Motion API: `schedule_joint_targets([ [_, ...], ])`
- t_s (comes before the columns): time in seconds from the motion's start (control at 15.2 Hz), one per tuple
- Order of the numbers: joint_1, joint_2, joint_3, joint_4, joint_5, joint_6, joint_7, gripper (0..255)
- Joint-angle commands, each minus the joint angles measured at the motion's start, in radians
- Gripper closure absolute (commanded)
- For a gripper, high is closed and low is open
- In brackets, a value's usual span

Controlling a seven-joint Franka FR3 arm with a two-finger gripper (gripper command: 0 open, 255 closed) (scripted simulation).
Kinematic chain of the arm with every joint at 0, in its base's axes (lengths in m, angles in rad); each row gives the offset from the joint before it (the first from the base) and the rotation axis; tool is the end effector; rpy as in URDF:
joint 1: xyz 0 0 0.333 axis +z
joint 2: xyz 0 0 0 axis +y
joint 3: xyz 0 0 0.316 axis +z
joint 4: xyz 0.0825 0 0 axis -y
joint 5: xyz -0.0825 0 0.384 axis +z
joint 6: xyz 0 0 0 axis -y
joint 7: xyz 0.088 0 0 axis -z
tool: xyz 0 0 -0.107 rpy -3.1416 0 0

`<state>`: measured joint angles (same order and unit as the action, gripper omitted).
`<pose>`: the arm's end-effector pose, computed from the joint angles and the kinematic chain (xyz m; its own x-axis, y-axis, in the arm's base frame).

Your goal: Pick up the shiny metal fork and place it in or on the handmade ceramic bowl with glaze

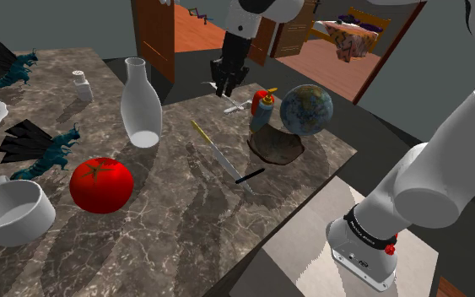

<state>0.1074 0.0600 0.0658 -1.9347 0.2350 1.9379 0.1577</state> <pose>0.5566 0.1130 0.4508 0.9930 -0.0648 -0.0991 -0.0840 -0.9756 -0.2030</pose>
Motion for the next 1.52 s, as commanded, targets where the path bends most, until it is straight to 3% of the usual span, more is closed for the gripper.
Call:
schedule_joint_targets([
  [0.0,0.0,-0.003,0.0,0.018,-0.002,-0.021,0.005,255],
  [0.59,-0.025,-0.346,-0.03,-0.38,0.014,0.019,-0.068,255],
  [1.12,-0.056,-0.671,-0.072,-0.665,-0.011,-0.033,-0.119,255],
  [1.45,-0.053,-0.647,-0.071,-0.716,-0.003,0.042,-0.134,255],
])
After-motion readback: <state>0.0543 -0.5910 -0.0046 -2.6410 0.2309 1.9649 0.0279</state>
